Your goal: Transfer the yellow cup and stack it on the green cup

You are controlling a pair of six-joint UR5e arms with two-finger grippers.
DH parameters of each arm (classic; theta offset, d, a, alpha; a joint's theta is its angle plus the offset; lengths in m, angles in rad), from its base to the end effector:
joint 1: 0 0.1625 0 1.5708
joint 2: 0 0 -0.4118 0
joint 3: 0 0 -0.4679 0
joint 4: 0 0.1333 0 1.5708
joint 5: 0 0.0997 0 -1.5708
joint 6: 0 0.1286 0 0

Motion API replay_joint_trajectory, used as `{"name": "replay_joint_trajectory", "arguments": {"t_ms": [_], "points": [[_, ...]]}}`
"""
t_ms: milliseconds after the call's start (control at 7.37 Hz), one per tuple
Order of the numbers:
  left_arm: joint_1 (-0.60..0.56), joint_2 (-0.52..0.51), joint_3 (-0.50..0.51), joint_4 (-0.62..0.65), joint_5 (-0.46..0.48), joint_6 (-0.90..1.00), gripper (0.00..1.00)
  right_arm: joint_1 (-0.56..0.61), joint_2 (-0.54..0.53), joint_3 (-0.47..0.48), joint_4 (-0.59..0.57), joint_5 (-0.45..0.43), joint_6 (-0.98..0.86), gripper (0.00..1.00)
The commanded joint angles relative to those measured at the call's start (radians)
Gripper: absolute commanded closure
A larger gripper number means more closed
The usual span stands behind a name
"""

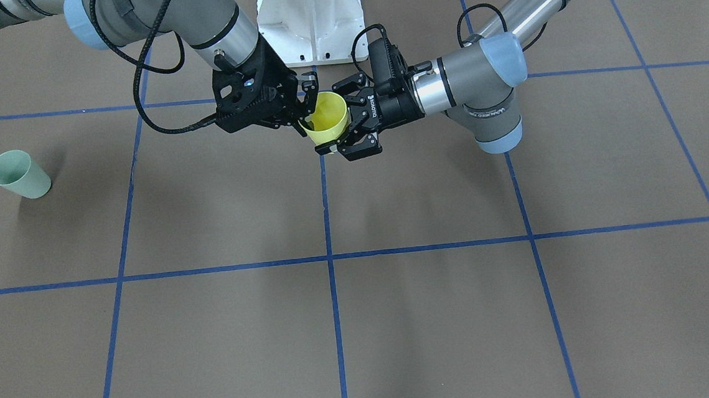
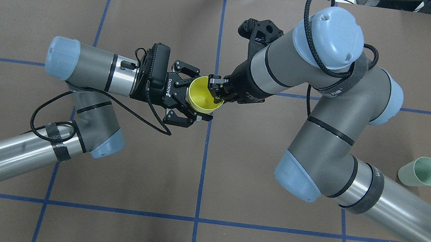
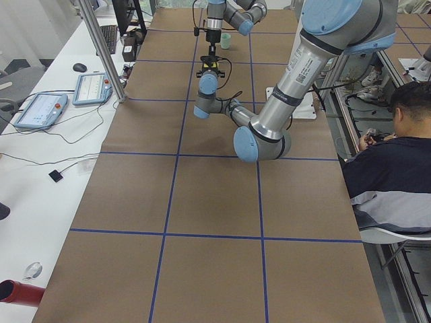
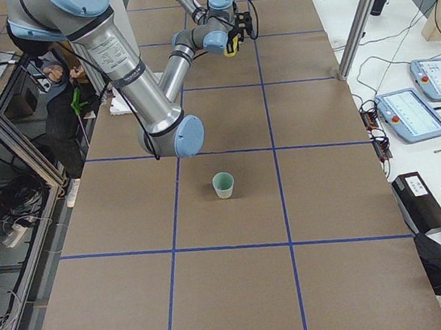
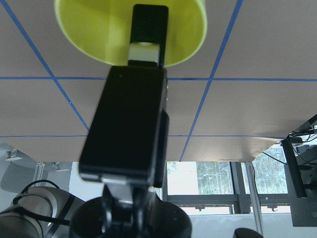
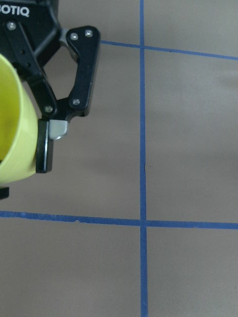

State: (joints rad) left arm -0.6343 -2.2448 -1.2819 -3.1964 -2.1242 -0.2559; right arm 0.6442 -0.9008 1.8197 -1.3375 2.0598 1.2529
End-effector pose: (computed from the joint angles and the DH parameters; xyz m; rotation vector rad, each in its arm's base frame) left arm 0.5629 -0.4957 0.1717 1.4862 1.4541 0.9812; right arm -0.5030 -0.4690 0.0684 0.1374 -1.1959 0.0043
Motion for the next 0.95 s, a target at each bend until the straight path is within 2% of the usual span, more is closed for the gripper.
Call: {"name": "replay_joint_trajectory", "arguments": {"t_ms": [0, 407, 814], "points": [[-0.001, 0.001, -0.001, -0.003, 0.01, -0.036, 0.0, 0.009, -0.023, 0.012, 0.0, 0.002, 0.002, 1.0], [-0.004, 0.004, 0.001, -0.002, 0.055, -0.04, 0.0, 0.023, -0.09, 0.069, -0.002, 0.006, 0.003, 1.0], [-0.004, 0.005, 0.002, -0.002, 0.076, -0.054, 0.0, 0.136, -0.141, 0.067, -0.005, 0.011, 0.005, 1.0]]}}
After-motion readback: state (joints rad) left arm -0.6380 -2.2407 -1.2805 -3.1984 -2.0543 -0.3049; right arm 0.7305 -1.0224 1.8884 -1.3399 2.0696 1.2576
